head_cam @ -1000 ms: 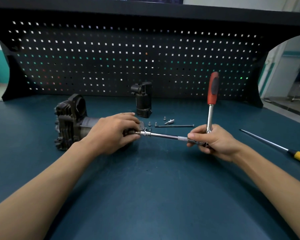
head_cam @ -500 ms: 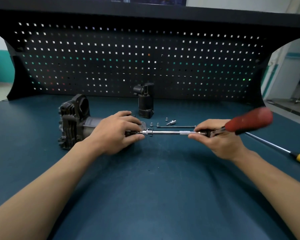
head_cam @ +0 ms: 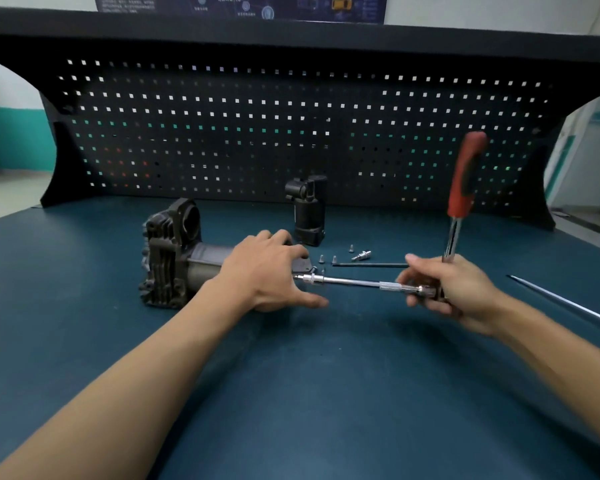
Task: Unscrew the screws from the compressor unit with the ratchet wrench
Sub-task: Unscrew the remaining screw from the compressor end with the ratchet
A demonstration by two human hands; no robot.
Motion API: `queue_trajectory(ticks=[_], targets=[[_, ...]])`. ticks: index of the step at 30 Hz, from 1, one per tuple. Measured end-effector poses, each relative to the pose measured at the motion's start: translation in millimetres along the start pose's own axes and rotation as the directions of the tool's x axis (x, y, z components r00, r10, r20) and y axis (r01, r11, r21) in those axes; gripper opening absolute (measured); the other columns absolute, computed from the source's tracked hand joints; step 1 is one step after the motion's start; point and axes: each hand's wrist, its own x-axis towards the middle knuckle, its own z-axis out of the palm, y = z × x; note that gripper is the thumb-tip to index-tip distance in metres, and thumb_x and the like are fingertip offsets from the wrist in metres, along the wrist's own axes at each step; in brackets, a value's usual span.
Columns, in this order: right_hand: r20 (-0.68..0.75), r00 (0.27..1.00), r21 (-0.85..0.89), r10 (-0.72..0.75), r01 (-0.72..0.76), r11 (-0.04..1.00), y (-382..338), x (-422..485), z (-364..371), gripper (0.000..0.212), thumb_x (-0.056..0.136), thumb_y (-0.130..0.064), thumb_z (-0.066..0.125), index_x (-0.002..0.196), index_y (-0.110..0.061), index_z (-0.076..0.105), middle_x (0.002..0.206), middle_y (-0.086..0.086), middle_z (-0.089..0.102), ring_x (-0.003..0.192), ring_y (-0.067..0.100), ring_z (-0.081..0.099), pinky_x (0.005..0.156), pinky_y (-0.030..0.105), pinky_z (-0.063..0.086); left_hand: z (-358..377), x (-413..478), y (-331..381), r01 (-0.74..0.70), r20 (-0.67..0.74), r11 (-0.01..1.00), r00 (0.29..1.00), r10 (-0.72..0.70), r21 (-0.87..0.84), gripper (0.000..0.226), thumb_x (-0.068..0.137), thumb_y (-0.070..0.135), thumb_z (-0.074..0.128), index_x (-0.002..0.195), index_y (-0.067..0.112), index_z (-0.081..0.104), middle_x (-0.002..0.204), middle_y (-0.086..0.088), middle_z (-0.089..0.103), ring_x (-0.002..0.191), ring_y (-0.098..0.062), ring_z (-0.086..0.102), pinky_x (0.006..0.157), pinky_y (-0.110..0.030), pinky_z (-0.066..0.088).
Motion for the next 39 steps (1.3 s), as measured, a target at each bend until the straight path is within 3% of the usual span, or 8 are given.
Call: queue_trajectory(ticks=[5, 9, 12, 20, 24, 29, 35, 39], targets=[[0.421, 0.826, 0.222, 0.375, -0.494, 0.840, -4, 0, -10, 0.030, 0.080, -0.036, 0.065, 0.093, -0.012, 0.077, 0.059, 0.007, 0.047, 0.027, 0.005, 0.029, 0.027, 0.012, 0.021, -4, -2, -10, -0.060, 0.128, 0.998, 0.990, 0.058, 0.007, 0.083, 0.060, 0.086, 0.061, 0.132, 0.048, 0.047, 0.131, 0.012, 0.041, 0.106, -0.020, 0.058, 0.077, -0.033, 0.040], [0.662, 0.668, 0.374, 0.340, -0.688, 0.622, 4, -2, -10, 0.037, 0.072, -0.012, 0.086, 0.107, -0.010, 0.073, 0.057, 0.005, 0.038, 0.026, 0.007, 0.034, 0.029, 0.011, 0.022, -6, -3, -17, -0.097, 0.130, 0.995, 0.987, 0.098, -0.019, 0.072, 0.065, 0.078, 0.066, 0.129, 0.053, 0.045, 0.133, 0.019, 0.038, 0.105, -0.016, 0.058, 0.076, -0.033, 0.041], [0.744, 0.614, 0.378, 0.264, -0.712, 0.592, 3, -2, -12, 0.046, 0.070, -0.012, 0.089, 0.114, -0.012, 0.073, 0.056, 0.004, 0.041, 0.029, 0.006, 0.032, 0.028, 0.013, 0.023, -9, -4, -21, -0.113, 0.103, 0.994, 0.988, 0.113, -0.007, 0.063, 0.067, 0.071, 0.064, 0.125, 0.052, 0.049, 0.131, 0.022, 0.039, 0.100, -0.014, 0.059, 0.073, -0.032, 0.038], [0.650, 0.714, 0.259, 0.261, -0.531, 0.807, 14, -28, -8, 0.055, 0.069, -0.007, 0.086, 0.121, -0.019, 0.072, 0.065, 0.003, 0.046, 0.035, 0.000, 0.032, 0.030, 0.010, 0.021, -5, -14, -17, -0.103, -0.008, 0.995, 0.995, 0.103, -0.015, 0.084, 0.066, 0.073, 0.057, 0.142, 0.050, 0.030, 0.141, 0.023, 0.042, 0.113, -0.016, 0.059, 0.087, -0.035, 0.046], [0.533, 0.811, 0.211, 0.241, -0.403, 0.890, 13, -29, -5, 0.038, 0.086, -0.004, 0.061, 0.120, -0.018, 0.072, 0.065, 0.003, 0.048, 0.035, 0.001, 0.028, 0.031, 0.011, 0.020, -2, -21, -28, 0.087, -0.048, 0.996, 0.995, -0.085, 0.024, 0.107, 0.056, 0.093, 0.044, 0.146, 0.038, 0.031, 0.141, 0.008, 0.052, 0.119, -0.025, 0.056, 0.102, -0.040, 0.037], [0.455, 0.870, 0.185, 0.190, -0.301, 0.936, 12, -33, -1, 0.034, 0.078, -0.007, 0.067, 0.110, -0.016, 0.076, 0.064, 0.005, 0.048, 0.035, 0.004, 0.027, 0.033, 0.013, 0.021, 4, -23, -28, 0.111, -0.127, 0.992, 0.987, -0.102, 0.061, 0.064, 0.060, 0.085, 0.041, 0.093, 0.033, 0.054, 0.096, 0.010, 0.064, 0.092, -0.020, 0.056, 0.081, -0.036, 0.037], [0.385, 0.923, -0.057, -0.001, 0.025, 0.998, 13, -36, 0, 0.032, 0.078, -0.016, 0.074, 0.109, -0.024, 0.075, 0.063, 0.008, 0.050, 0.045, 0.014, 0.033, 0.042, 0.021, 0.029, 5, -22, -30, 0.064, -0.147, 0.996, 0.988, -0.055, 0.055, 0.055, 0.060, 0.079, 0.039, 0.085, 0.031, 0.047, 0.090, 0.008, 0.062, 0.090, -0.021, 0.057, 0.080, -0.036, 0.039], [0.308, 0.935, -0.283, -0.178, 0.268, 0.921, 14, -38, 0, 0.033, 0.081, -0.020, 0.079, 0.109, -0.037, 0.074, 0.071, 0.006, 0.062, 0.058, 0.018, 0.049, 0.055, 0.025, 0.043, 5, -21, -31, 0.057, -0.139, 0.997, 0.989, -0.048, 0.060, 0.058, 0.060, 0.079, 0.039, 0.089, 0.030, 0.051, 0.092, 0.008, 0.063, 0.090, -0.021, 0.057, 0.081, -0.036, 0.041]])
